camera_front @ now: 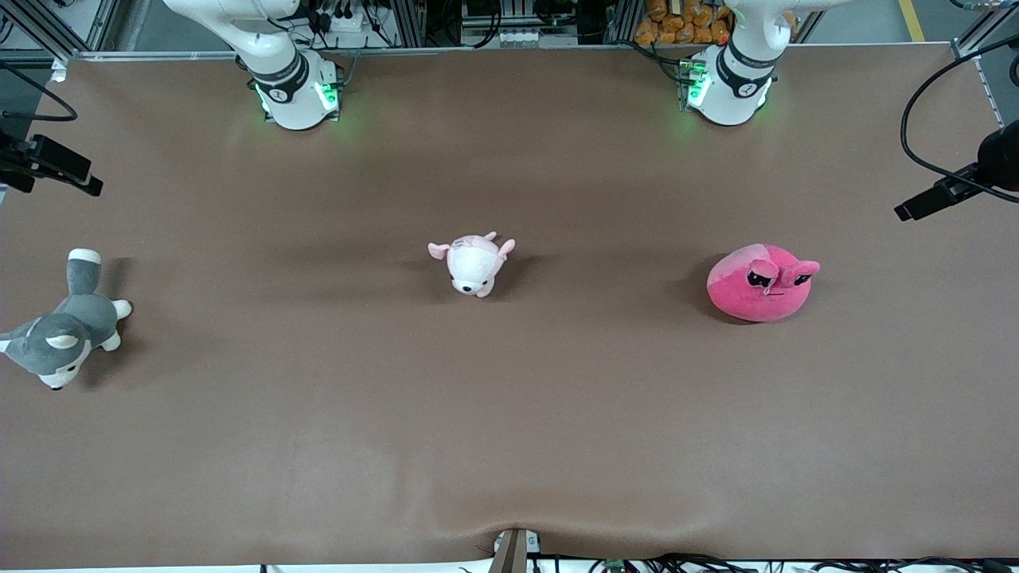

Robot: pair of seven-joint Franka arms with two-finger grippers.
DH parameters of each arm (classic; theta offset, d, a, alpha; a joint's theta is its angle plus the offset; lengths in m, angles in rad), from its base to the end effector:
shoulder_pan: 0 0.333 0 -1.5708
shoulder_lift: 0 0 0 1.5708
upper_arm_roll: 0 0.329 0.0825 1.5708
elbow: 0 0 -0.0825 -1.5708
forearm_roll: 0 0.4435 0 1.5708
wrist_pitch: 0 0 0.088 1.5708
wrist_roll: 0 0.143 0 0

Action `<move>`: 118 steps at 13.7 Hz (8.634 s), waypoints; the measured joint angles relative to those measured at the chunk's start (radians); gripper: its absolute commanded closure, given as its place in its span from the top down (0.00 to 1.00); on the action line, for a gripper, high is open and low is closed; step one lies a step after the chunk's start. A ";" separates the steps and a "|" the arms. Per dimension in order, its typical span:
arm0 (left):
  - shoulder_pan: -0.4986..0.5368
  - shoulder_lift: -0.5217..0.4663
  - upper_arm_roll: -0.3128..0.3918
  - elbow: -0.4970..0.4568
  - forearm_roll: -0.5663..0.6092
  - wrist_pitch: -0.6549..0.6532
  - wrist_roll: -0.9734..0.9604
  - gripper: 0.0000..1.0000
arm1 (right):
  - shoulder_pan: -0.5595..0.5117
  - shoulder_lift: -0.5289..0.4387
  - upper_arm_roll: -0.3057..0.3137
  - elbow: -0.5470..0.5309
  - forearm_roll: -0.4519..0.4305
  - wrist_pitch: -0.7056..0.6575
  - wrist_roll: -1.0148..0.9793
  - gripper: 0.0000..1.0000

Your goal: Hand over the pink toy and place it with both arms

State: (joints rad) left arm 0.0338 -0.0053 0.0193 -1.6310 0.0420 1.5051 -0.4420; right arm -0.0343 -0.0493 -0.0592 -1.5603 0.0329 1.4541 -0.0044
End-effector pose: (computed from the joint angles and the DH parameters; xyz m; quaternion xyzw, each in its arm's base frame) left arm 0.5971 0.0380 0.5681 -0.9675 -0.2446 0.0551 0.0322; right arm 0.5816 -0.0503 0.6268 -0.9985 0.0430 0.0276 0.0192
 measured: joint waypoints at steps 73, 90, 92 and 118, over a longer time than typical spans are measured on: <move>0.078 0.339 -0.065 0.141 -0.548 -0.115 -0.879 0.00 | 0.000 0.006 0.002 0.000 0.000 0.000 0.000 1.00; -0.205 0.309 -0.290 0.343 -0.548 0.041 -1.466 0.00 | 0.078 0.142 0.011 0.031 0.186 0.086 -0.001 1.00; -0.227 0.315 -0.289 0.343 -0.548 0.085 -1.510 0.00 | 0.130 0.183 0.013 0.046 0.188 0.106 0.001 1.00; -0.332 0.414 -0.285 0.346 -0.548 0.267 -1.649 0.00 | 0.620 0.422 0.014 0.073 0.736 0.535 1.112 1.00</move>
State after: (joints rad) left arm -0.2987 0.4084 -0.2659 -1.2851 -0.5058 1.7724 -2.0913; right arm 0.5858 0.3723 -0.0449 -1.4878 0.7690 1.9893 1.1078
